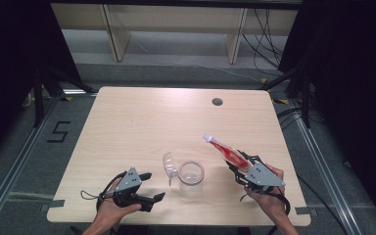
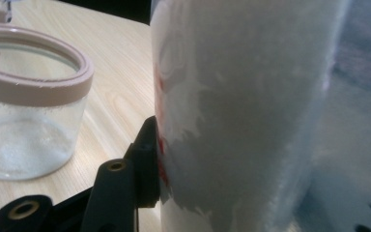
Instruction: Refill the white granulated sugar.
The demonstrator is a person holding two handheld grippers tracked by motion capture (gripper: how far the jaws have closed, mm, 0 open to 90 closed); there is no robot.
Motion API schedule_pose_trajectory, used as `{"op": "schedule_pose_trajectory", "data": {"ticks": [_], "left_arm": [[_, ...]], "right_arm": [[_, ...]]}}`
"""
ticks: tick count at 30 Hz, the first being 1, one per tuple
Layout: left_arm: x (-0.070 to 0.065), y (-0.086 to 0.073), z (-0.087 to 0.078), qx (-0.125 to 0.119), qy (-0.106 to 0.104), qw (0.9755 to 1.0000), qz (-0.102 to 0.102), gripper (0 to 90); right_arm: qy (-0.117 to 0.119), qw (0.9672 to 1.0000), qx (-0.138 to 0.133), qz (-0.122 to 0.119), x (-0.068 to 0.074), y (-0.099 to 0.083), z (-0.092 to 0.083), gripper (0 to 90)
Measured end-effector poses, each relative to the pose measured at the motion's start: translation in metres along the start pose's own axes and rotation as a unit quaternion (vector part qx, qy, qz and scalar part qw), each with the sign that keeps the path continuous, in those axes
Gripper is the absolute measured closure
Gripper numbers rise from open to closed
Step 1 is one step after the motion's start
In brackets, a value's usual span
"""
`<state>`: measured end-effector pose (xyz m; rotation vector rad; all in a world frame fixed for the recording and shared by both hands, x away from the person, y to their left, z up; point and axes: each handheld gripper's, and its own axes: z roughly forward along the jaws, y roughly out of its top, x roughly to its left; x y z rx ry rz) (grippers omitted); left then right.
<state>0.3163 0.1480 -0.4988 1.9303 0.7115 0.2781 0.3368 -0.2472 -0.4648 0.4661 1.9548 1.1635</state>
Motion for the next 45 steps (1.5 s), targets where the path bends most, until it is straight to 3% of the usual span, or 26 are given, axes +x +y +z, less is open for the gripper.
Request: {"op": "schedule_pose_trajectory", "data": {"ticks": [1,2,4,6,8,9,11,12,13,15,17,20,21,24,27,28,30,31,33,35,37,38,39,42,44,45], "left_arm": [[-0.001,-0.001,0.0,0.0,0.001,0.9999,-0.014,15.7],[-0.001,-0.001,0.0,0.0,0.002,0.9999,-0.014,15.7],[0.001,0.0,-0.001,0.004,0.004,1.0,0.001,15.7],[0.0,0.0,-0.001,0.002,0.004,1.0,-0.002,15.7],[0.001,0.0,-0.001,0.003,0.004,1.0,0.0,15.6],[0.001,0.0,-0.001,0.001,0.001,1.0,-0.001,15.6],[0.001,0.0,-0.001,0.001,0.001,1.0,0.001,15.6],[0.001,0.0,-0.001,0.001,0.003,1.0,-0.003,15.6],[0.001,0.0,-0.001,0.001,0.003,1.0,-0.004,15.6],[0.001,0.0,-0.001,0.002,0.004,1.0,-0.004,15.6],[0.001,0.0,-0.001,0.001,0.004,1.0,-0.005,15.6],[0.001,0.0,-0.002,0.002,0.003,1.0,-0.003,15.6],[0.001,0.0,-0.002,0.003,0.006,1.0,-0.004,15.6],[0.0,-0.001,-0.002,0.001,0.003,0.9999,-0.011,15.6],[0.0,-0.001,-0.002,0.0,0.006,0.9999,-0.015,15.6],[0.0,-0.001,-0.002,0.0,0.007,0.9999,-0.011,15.6],[0.001,0.0,-0.002,0.001,0.006,1.0,-0.004,15.6],[0.0,-0.001,-0.002,0.0,0.008,0.9999,-0.015,15.6],[0.001,0.0,-0.002,0.001,0.007,1.0,-0.007,15.6],[0.002,0.0,-0.002,0.003,0.006,1.0,0.001,15.5],[0.002,0.0,-0.002,-0.001,0.002,1.0,-0.003,15.5],[0.001,-0.001,-0.002,-0.001,0.004,1.0,-0.005,15.6],[0.001,-0.001,-0.003,0.004,0.008,1.0,-0.003,15.6],[0.001,-0.001,-0.002,0.0,0.004,0.9999,-0.013,15.5],[0.001,-0.001,-0.003,0.0,0.005,0.9999,-0.011,15.5],[0.001,-0.001,-0.003,0.0,0.005,0.9999,-0.011,15.5]], "right_arm": [[-0.003,1.0,0.003,-0.007,0.001,0.001,-0.001,53.0],[-0.007,0.9997,0.005,-0.023,0.002,0.003,-0.002,53.0],[-0.011,0.9994,0.006,-0.032,0.004,0.005,-0.004,53.0],[-0.015,0.9986,0.012,-0.048,0.006,0.006,-0.005,53.0],[-0.014,0.9986,0.01,-0.049,0.007,0.006,-0.006,53.1],[-0.018,0.9966,0.014,-0.079,0.007,0.007,-0.006,53.1],[-0.019,0.9966,0.019,-0.078,0.009,0.007,-0.007,53.1],[-0.017,0.9954,0.022,-0.092,0.009,0.007,-0.007,53.1],[-0.017,0.9963,0.021,-0.082,0.012,0.008,-0.008,53.1],[-0.018,0.9938,0.025,-0.107,0.012,0.009,-0.009,53.2],[-0.021,0.9931,0.03,-0.111,0.014,0.009,-0.009,53.2],[-0.024,0.9897,0.032,-0.138,0.015,0.01,-0.012,53.2],[-0.027,0.9899,0.035,-0.135,0.016,0.01,-0.013,53.2],[-0.032,0.9853,0.037,-0.164,0.018,0.011,-0.016,53.2],[-0.034,0.984,0.043,-0.169,0.02,0.012,-0.018,53.3],[-0.042,0.9776,0.053,-0.199,0.023,0.012,-0.018,53.3],[-0.044,0.9751,0.056,-0.21,0.024,0.011,-0.018,53.3],[-0.042,0.9727,0.057,-0.221,0.023,0.012,-0.018,53.3],[-0.045,0.9732,0.061,-0.217,0.025,0.012,-0.019,53.4],[-0.048,0.9673,0.064,-0.24,0.026,0.013,-0.018,53.4],[-0.053,0.9678,0.067,-0.237,0.027,0.013,-0.02,53.4],[-0.051,0.9644,0.067,-0.251,0.027,0.013,-0.019,53.4],[-0.057,0.9583,0.069,-0.271,0.027,0.014,-0.019,53.4],[-0.06,0.9594,0.073,-0.266,0.03,0.013,-0.02,53.5],[-0.061,0.9521,0.069,-0.292,0.031,0.013,-0.018,53.5],[-0.061,0.9521,0.069,-0.292,0.031,0.013,-0.018,53.5]]}}
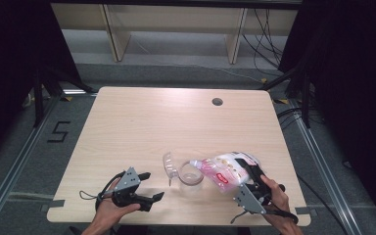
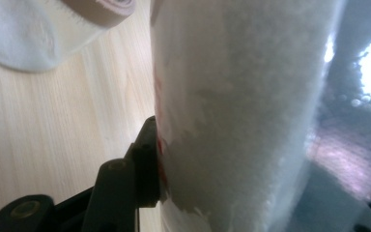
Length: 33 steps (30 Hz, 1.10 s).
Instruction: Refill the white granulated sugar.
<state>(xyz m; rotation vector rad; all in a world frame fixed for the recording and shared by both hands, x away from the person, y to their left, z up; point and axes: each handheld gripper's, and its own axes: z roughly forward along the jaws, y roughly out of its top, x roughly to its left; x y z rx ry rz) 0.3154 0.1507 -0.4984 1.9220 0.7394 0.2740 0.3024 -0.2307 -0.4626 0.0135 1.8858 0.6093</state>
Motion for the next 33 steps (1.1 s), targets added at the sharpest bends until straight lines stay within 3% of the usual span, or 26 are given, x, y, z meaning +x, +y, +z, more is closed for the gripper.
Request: {"op": "schedule_pose_trajectory", "data": {"ticks": [2,3,4,5,8,9,10,11,12,15,16,18,19,20,21,22,24,25,27,30,31,32,33], "left_arm": [[0.0,0.0,0.001,-0.001,-0.001,1.0,-0.002,15.5],[0.001,0.0,0.0,0.001,0.0,1.0,0.001,15.5],[0.0,0.0,0.0,0.001,0.0,1.0,0.001,15.6],[0.0,0.0,0.0,0.001,0.0,1.0,0.002,15.5],[0.0,0.0,0.001,0.001,0.002,1.0,0.0,15.6],[0.0,0.0,0.001,0.001,0.002,1.0,0.0,15.6],[0.001,0.0,0.001,0.003,0.001,1.0,0.006,15.5],[0.001,0.0,0.001,0.004,-0.001,1.0,0.005,15.6],[0.001,0.0,0.001,0.004,-0.002,0.9999,0.009,15.5],[0.001,0.0,0.001,0.002,0.0,1.0,0.002,15.6],[0.001,0.0,0.001,0.002,0.0,1.0,0.005,15.5],[0.0,-0.001,0.002,0.003,-0.001,1.0,-0.002,15.6],[0.0,-0.001,0.002,0.003,-0.001,1.0,-0.002,15.6],[0.0,-0.001,0.002,0.003,-0.001,1.0,-0.002,15.5],[0.0,-0.001,0.002,0.003,-0.001,1.0,-0.003,15.5],[0.0,-0.001,0.002,0.004,-0.002,1.0,-0.003,15.6],[0.0,-0.001,0.002,0.005,0.001,1.0,0.004,15.6],[0.0,-0.001,0.002,0.005,0.001,1.0,0.004,15.5],[0.001,-0.001,0.002,0.003,-0.003,1.0,-0.001,15.6],[0.001,-0.001,0.002,0.006,-0.002,1.0,0.002,15.6],[0.001,-0.001,0.002,0.005,-0.002,1.0,0.004,15.5],[0.001,-0.001,0.002,0.003,-0.002,1.0,0.006,15.5],[0.001,-0.001,0.002,0.003,-0.002,1.0,0.006,15.5]], "right_arm": [[-0.001,0.9999,0.007,-0.015,0.003,0.001,-0.001,53.6],[-0.006,0.9981,0.006,-0.06,-0.001,0.002,-0.001,53.7],[-0.008,0.9977,0.009,-0.067,-0.001,0.003,-0.001,53.6],[0.0,0.9993,0.014,-0.035,0.005,0.001,0.0,53.7],[0.0,0.9989,0.018,-0.043,0.006,0.001,0.0,53.7],[-0.003,0.9979,0.02,-0.061,0.004,0.002,0.0,53.8],[-0.006,0.9986,0.023,-0.047,0.008,0.001,0.0,53.8],[-0.01,0.998,0.022,-0.057,0.008,0.002,0.0,53.9],[-0.01,0.9955,0.029,-0.09,0.005,0.003,-0.001,53.8],[-0.018,0.9958,0.03,-0.085,0.009,0.002,0.0,53.9],[-0.031,0.9939,0.03,-0.102,0.008,0.002,0.0,53.9],[-0.03,0.9891,0.032,-0.14,0.005,0.005,0.0,54.0],[-0.033,0.992,0.034,-0.117,0.008,0.003,0.0,54.0],[-0.034,0.9919,0.035,-0.117,0.009,0.003,0.0,54.0],[-0.035,0.9889,0.035,-0.14,0.007,0.005,0.0,54.1],[-0.036,0.9905,0.037,-0.128,0.01,0.004,0.0,54.1],[-0.035,0.9878,0.041,-0.146,0.01,0.005,0.0,54.2],[-0.035,0.9881,0.038,-0.145,0.01,0.004,0.001,54.2],[-0.036,0.9836,0.041,-0.172,0.007,0.006,0.0,54.3],[-0.042,0.9855,0.044,-0.159,0.01,0.005,0.0,54.3],[-0.042,0.9843,0.043,-0.166,0.009,0.006,0.0,54.4],[-0.039,0.9811,0.042,-0.185,0.007,0.008,-0.001,54.4],[-0.039,0.9811,0.042,-0.185,0.007,0.008,-0.001,54.4]]}}
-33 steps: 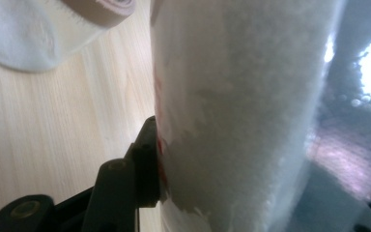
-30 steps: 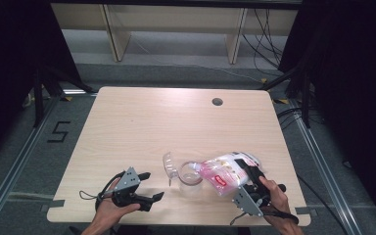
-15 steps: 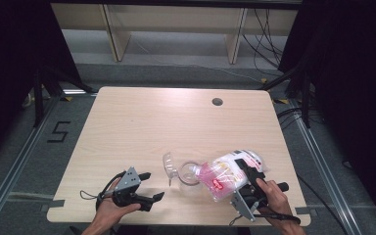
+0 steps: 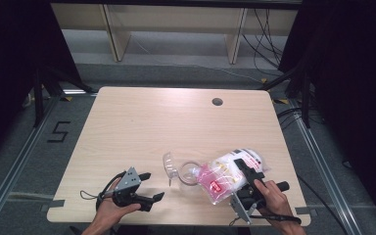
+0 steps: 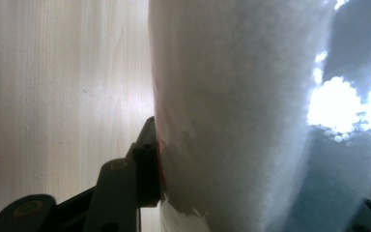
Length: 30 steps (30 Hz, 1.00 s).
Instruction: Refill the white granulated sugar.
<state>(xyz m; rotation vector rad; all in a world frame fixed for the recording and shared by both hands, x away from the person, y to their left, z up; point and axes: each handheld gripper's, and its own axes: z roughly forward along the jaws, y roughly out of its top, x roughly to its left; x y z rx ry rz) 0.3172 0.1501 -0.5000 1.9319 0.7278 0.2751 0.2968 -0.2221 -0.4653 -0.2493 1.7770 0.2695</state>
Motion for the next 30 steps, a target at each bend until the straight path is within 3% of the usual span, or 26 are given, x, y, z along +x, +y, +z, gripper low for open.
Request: {"op": "schedule_pose_trajectory", "data": {"ticks": [1,3,4,5,7,10,11,12,15,16,18,19,20,21,23,26,27,30], "left_arm": [[0.0,0.0,0.0,0.001,-0.001,1.0,0.004,15.5],[0.0,0.0,0.0,0.001,-0.001,1.0,0.005,15.5],[0.0,0.0,0.0,0.001,0.0,1.0,-0.001,15.6],[0.001,0.0,0.0,0.001,-0.001,1.0,0.006,15.6],[0.001,0.001,0.0,0.001,0.0,1.0,0.006,15.5],[0.0,0.0,0.0,-0.002,0.001,1.0,-0.001,15.5],[0.0,0.0,0.0,-0.002,0.001,1.0,-0.001,15.5],[0.0,0.0,0.0,0.001,0.001,1.0,0.002,15.5],[0.0,0.001,0.0,0.001,0.0,1.0,0.004,15.5],[0.001,0.001,0.0,0.001,0.0,1.0,0.003,15.5],[0.0,0.0,0.001,-0.001,-0.001,1.0,0.0,15.5],[0.0,0.0,0.0,0.0,0.0,1.0,0.001,15.6],[0.0,0.0,0.0,0.0,0.0,1.0,0.001,15.6],[-0.001,0.0,0.001,0.001,-0.001,1.0,-0.007,15.5],[-0.001,0.0,0.0,0.003,0.004,1.0,-0.007,15.5],[0.0,0.001,0.0,0.004,0.004,1.0,0.003,15.6],[0.0,0.0,0.0,0.002,0.0,1.0,0.002,15.5],[-0.001,0.0,0.001,0.002,0.002,1.0,-0.007,15.5]], "right_arm": [[-0.001,0.9998,-0.001,0.02,0.004,-0.001,0.001,54.4],[-0.001,0.9999,0.005,-0.016,0.0,0.001,0.0,54.5],[-0.001,0.9999,0.005,0.009,0.005,0.001,0.0,54.5],[-0.003,1.0,0.003,0.002,0.004,0.001,0.001,54.5],[-0.008,0.999,-0.003,-0.044,-0.003,0.002,0.0,54.6],[-0.002,0.9998,0.013,-0.014,0.003,0.003,-0.001,54.7],[-0.002,0.9998,0.013,-0.014,0.003,0.003,-0.001,54.7],[-0.015,0.9991,0.01,-0.039,0.0,0.004,-0.002,54.7],[-0.016,0.9993,0.011,-0.031,0.001,0.004,-0.001,54.8],[-0.017,0.9901,-0.034,-0.135,-0.014,0.009,0.003,54.9],[-0.017,0.9909,-0.029,-0.131,-0.014,0.009,0.002,54.9],[-0.018,0.9979,0.012,-0.061,-0.003,0.006,-0.002,55.0],[-0.019,0.9983,0.023,-0.051,0.0,0.006,-0.004,55.0],[-0.016,0.9957,0.023,-0.088,-0.005,0.007,-0.004,55.1],[-0.017,0.9976,0.022,-0.064,-0.002,0.007,-0.003,55.1],[-0.023,0.9959,0.019,-0.085,-0.006,0.008,-0.004,55.2],[-0.021,0.9963,0.027,-0.079,-0.005,0.008,-0.005,55.2],[-0.02,0.9948,0.026,-0.096,-0.007,0.008,-0.005,55.3]]}}
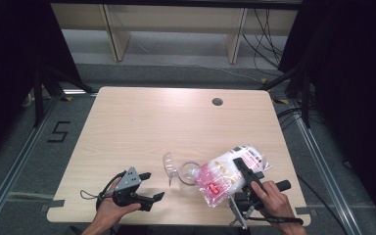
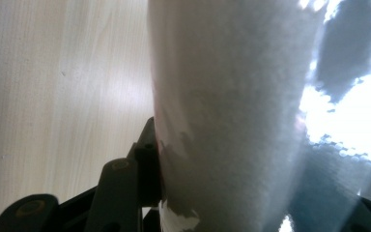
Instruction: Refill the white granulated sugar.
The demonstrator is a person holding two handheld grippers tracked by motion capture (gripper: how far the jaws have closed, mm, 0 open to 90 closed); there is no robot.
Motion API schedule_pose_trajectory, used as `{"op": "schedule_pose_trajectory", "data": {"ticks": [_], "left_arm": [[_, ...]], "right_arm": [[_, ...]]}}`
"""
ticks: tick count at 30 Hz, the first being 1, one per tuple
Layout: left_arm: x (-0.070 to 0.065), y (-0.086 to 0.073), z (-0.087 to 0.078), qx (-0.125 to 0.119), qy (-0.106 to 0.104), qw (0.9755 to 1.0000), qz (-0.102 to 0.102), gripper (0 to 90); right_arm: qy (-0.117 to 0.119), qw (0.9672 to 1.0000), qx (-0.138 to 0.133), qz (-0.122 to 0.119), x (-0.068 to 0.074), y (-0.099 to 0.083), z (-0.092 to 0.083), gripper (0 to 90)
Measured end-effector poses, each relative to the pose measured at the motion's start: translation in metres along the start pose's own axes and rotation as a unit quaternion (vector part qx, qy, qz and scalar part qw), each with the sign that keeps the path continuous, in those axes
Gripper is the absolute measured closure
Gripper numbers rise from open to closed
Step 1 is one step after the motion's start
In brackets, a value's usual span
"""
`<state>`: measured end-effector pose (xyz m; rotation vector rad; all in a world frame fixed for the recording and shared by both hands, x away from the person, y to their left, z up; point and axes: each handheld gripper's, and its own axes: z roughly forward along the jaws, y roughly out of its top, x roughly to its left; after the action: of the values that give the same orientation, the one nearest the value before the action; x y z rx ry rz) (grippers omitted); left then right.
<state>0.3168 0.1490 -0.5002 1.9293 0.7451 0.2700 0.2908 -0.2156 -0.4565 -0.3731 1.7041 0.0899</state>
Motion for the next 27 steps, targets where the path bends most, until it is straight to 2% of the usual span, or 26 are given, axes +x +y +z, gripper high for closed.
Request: {"op": "schedule_pose_trajectory", "data": {"ticks": [1,2,3,4,5,7,8,9,10,11,13,14,15,17,18,21,22,26,27], "left_arm": [[0.0,0.0,0.0,0.0,0.0,1.0,0.0,15.5],[0.0,0.0002,-0.0001,0.0,0.001,1.0,0.001,15.6],[0.0,0.0001,0.0002,-0.002,0.001,1.0,0.0,15.5],[0.0007,0.0005,-0.0002,-0.001,0.001,1.0,0.007,15.6],[0.0007,0.0005,-0.0003,0.0,0.001,1.0,0.007,15.5],[0.0011,0.0005,-0.0006,0.002,0.001,1.0,0.009,15.5],[0.001,0.0006,-0.0007,0.002,0.001,1.0,0.009,15.6],[0.001,0.0006,-0.0007,0.002,0.001,1.0,0.009,15.5],[0.0014,0.0005,-0.0003,-0.001,-0.002,1.0,0.009,15.5],[0.0015,0.0005,-0.0003,0.0,-0.002,1.0,0.009,15.6],[0.0013,0.0005,-0.0004,0.002,0.0,1.0,0.01,15.6],[0.0013,0.0004,-0.0004,0.002,0.0,0.9999,0.01,15.5],[0.0005,0.0001,-0.0002,0.003,0.001,1.0,0.003,15.5],[0.0006,0.0001,-0.0001,0.003,0.001,1.0,0.004,15.6],[0.0006,0.0001,-0.0001,0.003,0.001,1.0,0.004,15.5],[0.0007,0.0001,-0.0001,0.003,0.002,1.0,0.004,15.5],[0.0009,0.0,0.0002,0.002,-0.001,1.0,0.004,15.5],[0.0006,-0.0002,0.0005,0.002,-0.002,1.0,0.0,15.6],[0.0006,-0.0003,0.0007,0.002,-0.002,1.0,0.0,15.5]], "right_arm": [[0.0,1.0,0.0,0.0,0.0,0.0,0.0,55.3],[-0.001,0.9994,0.004,0.034,0.0046,0.0004,-0.0003,55.4],[-0.016,0.9996,-0.015,0.017,0.0023,0.0002,0.002,55.4],[-0.019,0.9996,-0.014,0.015,0.0018,0.0004,0.0018,55.4],[-0.013,0.9995,-0.007,0.026,0.0033,0.0007,0.0012,55.5],[-0.009,0.9996,-0.003,0.025,0.0029,0.0013,0.0006,55.5],[-0.007,1.0,0.001,-0.002,-0.0021,0.0023,-0.0009,55.6],[0.005,0.9999,0.008,0.006,0.0,0.0023,-0.0013,55.6],[-0.016,0.9998,-0.009,0.0,0.0008,0.0016,0.0012,55.7],[-0.02,0.9997,-0.011,-0.004,-0.0001,0.0017,0.0013,55.7],[-0.015,0.9999,-0.005,-0.007,-0.0007,0.0019,0.0004,55.8],[-0.013,0.9999,-0.002,0.003,0.0008,0.0018,0.0002,55.8],[-0.024,0.9996,-0.01,-0.008,-0.001,0.002,0.0006,55.8],[-0.022,0.9997,-0.006,-0.006,-0.0005,0.002,0.0004,55.9],[-0.031,0.9994,-0.014,-0.006,-0.0002,0.0025,0.0009,55.9],[-0.022,0.9996,-0.007,-0.018,-0.0017,0.0033,-0.0002,56.1],[-0.011,0.9999,0.005,-0.004,0.0006,0.0035,-0.0012,56.1],[-0.015,0.9998,0.004,-0.008,0.0008,0.0037,-0.001,56.3],[-0.023,0.9996,-0.002,-0.019,-0.0001,0.0039,-0.0002,56.3]]}}
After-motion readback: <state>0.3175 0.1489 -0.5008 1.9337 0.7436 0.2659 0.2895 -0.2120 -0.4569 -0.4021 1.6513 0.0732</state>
